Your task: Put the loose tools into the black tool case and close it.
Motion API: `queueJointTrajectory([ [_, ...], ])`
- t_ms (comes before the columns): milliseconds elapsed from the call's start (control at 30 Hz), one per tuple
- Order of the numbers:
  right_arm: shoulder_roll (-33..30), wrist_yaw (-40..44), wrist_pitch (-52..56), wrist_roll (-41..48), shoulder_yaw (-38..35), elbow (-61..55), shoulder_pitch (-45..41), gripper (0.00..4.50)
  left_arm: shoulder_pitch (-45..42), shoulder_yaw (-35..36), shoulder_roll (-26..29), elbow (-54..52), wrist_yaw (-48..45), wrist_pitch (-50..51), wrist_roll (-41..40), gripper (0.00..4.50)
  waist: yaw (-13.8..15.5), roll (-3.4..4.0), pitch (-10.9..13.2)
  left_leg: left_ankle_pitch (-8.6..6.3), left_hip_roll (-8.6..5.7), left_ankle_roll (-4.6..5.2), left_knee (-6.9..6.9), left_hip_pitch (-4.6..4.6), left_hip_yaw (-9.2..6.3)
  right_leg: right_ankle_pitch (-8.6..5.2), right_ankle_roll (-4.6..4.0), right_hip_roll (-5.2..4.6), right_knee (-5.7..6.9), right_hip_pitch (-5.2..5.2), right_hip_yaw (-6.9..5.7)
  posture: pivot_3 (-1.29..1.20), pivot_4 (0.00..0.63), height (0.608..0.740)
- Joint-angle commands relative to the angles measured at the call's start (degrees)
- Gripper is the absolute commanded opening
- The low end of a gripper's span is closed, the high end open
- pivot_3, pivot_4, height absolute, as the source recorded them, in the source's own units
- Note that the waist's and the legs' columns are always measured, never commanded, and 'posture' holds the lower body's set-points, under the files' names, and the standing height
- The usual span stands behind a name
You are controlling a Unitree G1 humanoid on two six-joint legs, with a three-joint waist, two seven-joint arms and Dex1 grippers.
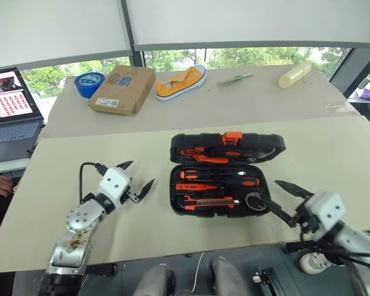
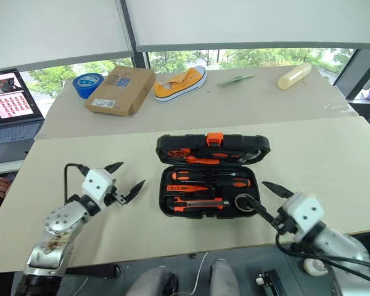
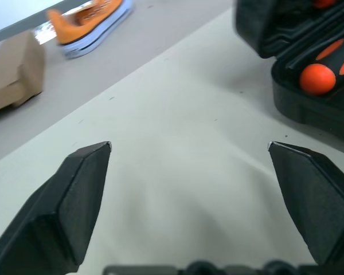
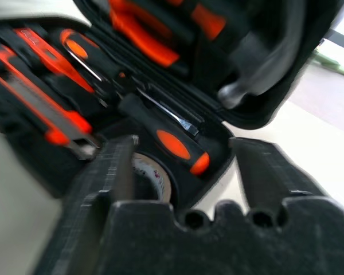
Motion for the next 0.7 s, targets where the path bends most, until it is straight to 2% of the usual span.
queueJointTrajectory([
  [33,-2.41,2.88,3.5,2.57,-2.64,-3.81,2.41,4.47,-2.29,1.65,1.28,-1.36,-0.49,2.59,-2.34,4.5,0.3,-0.03,0.02,-0.1,0.04,-0.04,0.0,0.25,0.0,-0.03,0.01,0.06,-0.02,0.28,-0.01,0.0,0.15,0.735],
  [133,-6.37,9.56,6.67,5.59,-4.82,-4.39,7.09,4.47,-4.79,2.63,2.92,2.63,-1.71,6.3,-3.96,4.5,0.69,0.0,0.01,-0.12,0.04,-0.01,0.01,0.42,0.0,-0.1,0.1,0.08,-0.03,0.48,-0.06,0.0,0.15,0.735],
  [267,-13.83,25.26,10.49,9.93,-10.43,-7.45,18.77,4.47,-12.63,1.89,6.01,9.97,-5.23,9.02,-4.99,4.5,0.86,0.0,0.02,-0.22,0.02,0.12,-0.02,0.59,-0.02,-0.22,0.11,0.11,-0.06,0.66,-0.07,0.0,0.15,0.735],
  [333,-15.13,26.57,10.69,9.66,-11.07,-6.67,18.95,4.47,-18.86,-0.16,7.18,15.67,-7.94,6.72,-3.84,4.5,0.79,-0.26,0.13,-0.24,0.06,0.13,-0.01,0.6,-0.08,-0.24,0.07,0.16,-0.11,0.69,-0.14,0.0,0.15,0.735],
  [433,-16.12,26.41,9.64,6.76,-8.1,-4.36,15.23,3.85,-29.2,-5.34,7.13,24.67,-13.25,2.69,-1.36,4.5,0.73,-0.58,0.19,-0.26,0.07,0.07,0.03,0.64,-0.08,-0.2,0.06,0.15,-0.14,0.79,-0.14,0.0,0.15,0.735],
  [467,-16.33,26.17,9.62,5.87,-6.59,-3.75,13.58,3.43,-32.46,-7.18,6.56,27.71,-14.91,0.97,-0.43,4.5,0.78,-0.66,0.2,-0.27,0.06,0.04,0.06,0.69,-0.08,-0.2,0.07,0.13,-0.14,0.83,-0.13,0.0,0.15,0.735],
  [500,-16.41,25.88,9.38,4.85,-4.97,-3.17,11.85,3.25,-35.51,-8.95,5.73,30.81,-16.4,-0.92,0.51,4.5,0.8,-0.68,0.2,-0.27,0.03,0.02,0.06,0.69,-0.08,-0.2,0.07,0.12,-0.14,0.83,-0.13,0.0,0.15,0.735],
  [533,-16.48,25.65,9.04,3.69,-3.32,-2.62,10.17,2.75,-38.12,-10.44,4.84,33.77,-17.7,-2.73,1.27,4.24,0.83,-0.68,0.21,-0.27,0.03,0.02,0.06,0.68,-0.08,-0.2,0.07,0.12,-0.14,0.82,-0.13,0.0,0.15,0.735],
  [567,-16.64,25.48,8.54,2.19,-1.24,-1.91,8.34,2.52,-40.68,-11.94,3.69,37.0,-19.2,-5.0,2.01,3.99,0.87,-0.69,0.21,-0.28,0.03,-0.01,0.03,0.67,-0.09,-0.21,0.08,0.12,-0.15,0.79,-0.13,0.0,0.15,0.735],
  [600,-16.72,25.47,8.19,1.13,0.14,-1.43,7.09,2.27,-42.41,-12.82,2.92,39.42,-20.25,-6.77,2.49,3.93,0.85,-0.69,0.2,-0.29,0.04,-0.07,0.02,0.66,-0.09,-0.22,0.08,0.13,-0.19,0.78,-0.15,0.0,0.15,0.735],
  [700,-16.09,24.79,7.19,-2.45,7.14,1.32,0.39,1.22,-48.19,-16.93,-0.71,48.25,-24.15,-13.6,5.07,2.84,0.61,-0.74,0.23,-0.07,0.02,-0.47,0.01,0.5,-0.09,-0.23,0.09,0.13,-0.34,0.67,-0.14,0.0,0.15,0.735],
])
